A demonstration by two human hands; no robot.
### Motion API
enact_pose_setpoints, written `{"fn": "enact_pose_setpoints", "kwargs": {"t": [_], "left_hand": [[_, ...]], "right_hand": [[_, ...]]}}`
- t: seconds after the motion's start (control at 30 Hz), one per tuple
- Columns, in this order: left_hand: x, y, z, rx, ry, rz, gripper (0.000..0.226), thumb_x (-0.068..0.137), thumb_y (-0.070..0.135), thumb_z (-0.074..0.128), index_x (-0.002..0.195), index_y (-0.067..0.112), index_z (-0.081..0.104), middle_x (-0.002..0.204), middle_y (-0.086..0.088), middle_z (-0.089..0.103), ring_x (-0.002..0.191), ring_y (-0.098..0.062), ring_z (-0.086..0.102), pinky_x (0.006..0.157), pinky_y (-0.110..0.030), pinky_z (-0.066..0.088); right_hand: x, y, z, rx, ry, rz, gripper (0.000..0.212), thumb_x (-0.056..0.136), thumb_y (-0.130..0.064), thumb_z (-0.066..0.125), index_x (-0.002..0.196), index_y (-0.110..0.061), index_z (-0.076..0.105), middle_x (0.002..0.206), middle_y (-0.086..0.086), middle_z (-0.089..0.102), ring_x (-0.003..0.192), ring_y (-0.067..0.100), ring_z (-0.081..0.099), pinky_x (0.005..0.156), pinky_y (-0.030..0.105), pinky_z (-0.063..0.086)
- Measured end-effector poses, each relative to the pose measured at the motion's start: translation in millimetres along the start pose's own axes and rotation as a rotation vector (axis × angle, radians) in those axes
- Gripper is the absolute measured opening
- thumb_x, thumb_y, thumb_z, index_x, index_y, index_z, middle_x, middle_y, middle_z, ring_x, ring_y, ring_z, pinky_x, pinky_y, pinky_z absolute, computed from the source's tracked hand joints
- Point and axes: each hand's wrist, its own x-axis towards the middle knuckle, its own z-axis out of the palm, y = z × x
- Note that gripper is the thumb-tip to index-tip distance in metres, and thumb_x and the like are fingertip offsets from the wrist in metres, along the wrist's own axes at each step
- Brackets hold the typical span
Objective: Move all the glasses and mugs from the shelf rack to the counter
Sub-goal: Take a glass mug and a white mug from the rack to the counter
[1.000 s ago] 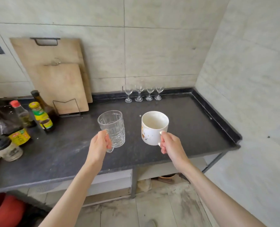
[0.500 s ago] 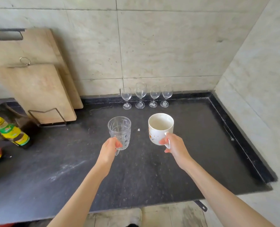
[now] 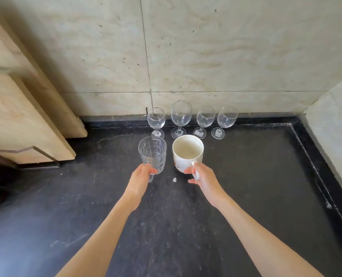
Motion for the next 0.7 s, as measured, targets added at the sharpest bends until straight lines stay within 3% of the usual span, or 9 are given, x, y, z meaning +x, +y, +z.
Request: {"fn": "enact_pose_setpoints", "kwargs": {"t": [0.13,0.37,0.5,0.7], "left_hand": [[18,0,2,0.024,-0.014,0.014,0.031,0.086,0.024,0.043,0.095,-0.002,0.056,0.087,-0.002,0.051,0.081,-0.014,0.045,0.072,-0.021,0.035],[37,3,10,0.020,-0.013,0.056,0.023,0.087,0.019,0.039,0.082,0.010,0.060,0.087,0.003,0.053,0.087,-0.012,0.049,0.076,-0.022,0.037],[47,4,13,-0.001,0.002,0.069,0.026,0.088,0.015,0.036,0.083,0.013,0.062,0.092,0.004,0.055,0.091,-0.012,0.050,0.084,-0.029,0.036],[52,7,16,0.022,0.019,0.046,0.028,0.088,0.016,0.035,0.087,0.015,0.063,0.102,0.001,0.057,0.100,-0.014,0.051,0.086,-0.029,0.033]], "right_hand": [[23,3,3,0.040,0.003,-0.009,0.039,0.096,-0.013,0.031,0.059,-0.010,0.042,0.098,0.014,0.060,0.100,0.023,0.054,0.083,0.038,0.047],[46,4,3,0.029,-0.059,-0.008,0.038,0.096,-0.013,0.031,0.060,-0.010,0.043,0.092,0.007,0.060,0.101,0.021,0.051,0.076,0.032,0.046],[51,6,3,-0.039,-0.081,-0.032,0.039,0.097,-0.015,0.030,0.062,-0.016,0.047,0.097,0.007,0.060,0.094,0.017,0.051,0.072,0.029,0.043],[60,6,3,-0.114,-0.086,0.013,0.032,0.096,-0.015,0.031,0.066,-0.013,0.045,0.103,0.003,0.063,0.101,0.017,0.052,0.086,0.036,0.043]]}}
